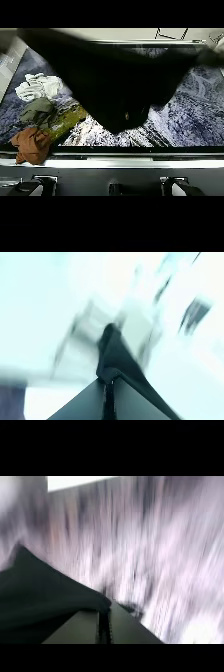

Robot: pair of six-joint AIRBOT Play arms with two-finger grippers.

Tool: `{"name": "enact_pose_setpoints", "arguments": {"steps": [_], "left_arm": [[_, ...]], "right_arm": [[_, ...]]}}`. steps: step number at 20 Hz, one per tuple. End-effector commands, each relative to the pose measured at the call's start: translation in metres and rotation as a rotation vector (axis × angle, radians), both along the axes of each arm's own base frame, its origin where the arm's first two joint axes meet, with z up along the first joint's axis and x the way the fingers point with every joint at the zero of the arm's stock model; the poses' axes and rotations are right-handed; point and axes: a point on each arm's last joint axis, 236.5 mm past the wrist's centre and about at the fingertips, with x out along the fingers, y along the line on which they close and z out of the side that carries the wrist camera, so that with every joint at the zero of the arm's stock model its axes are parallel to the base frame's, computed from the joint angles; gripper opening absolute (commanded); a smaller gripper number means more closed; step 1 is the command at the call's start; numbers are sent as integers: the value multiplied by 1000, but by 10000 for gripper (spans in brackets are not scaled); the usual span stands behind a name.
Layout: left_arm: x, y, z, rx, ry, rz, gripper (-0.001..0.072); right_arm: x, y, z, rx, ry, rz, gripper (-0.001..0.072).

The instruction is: Fold the clothes and pants, and hang the long-sleeved shirts on hangers.

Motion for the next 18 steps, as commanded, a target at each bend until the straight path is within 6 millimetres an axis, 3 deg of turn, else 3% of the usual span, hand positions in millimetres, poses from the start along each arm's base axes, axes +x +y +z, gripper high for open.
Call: {"name": "enact_pose_setpoints", "arguments": {"steps": [1,3,6,9,11,12,14,18], "left_arm": [[-124,18,125,-6,-360,61,20],[-161,17,139,-14,-421,50,19],[-190,24,154,-60,-478,58,20],[-187,27,154,-51,-484,77,19],[-157,16,126,90,-393,89,19],[-132,7,98,166,-297,73,19],[-73,-5,21,272,-60,25,19],[40,-4,-164,309,365,-4,20]], "right_arm": [[-100,2,164,-120,-456,-94,37],[-144,10,199,-116,-580,-108,37],[-186,14,237,-108,-736,-132,37],[-204,10,263,-101,-852,-161,38],[-191,5,257,-114,-827,-174,38],[-174,1,243,-130,-766,-176,38],[-119,-13,186,-181,-534,-172,38],[20,-46,-2,-189,-1,-118,38]]}}
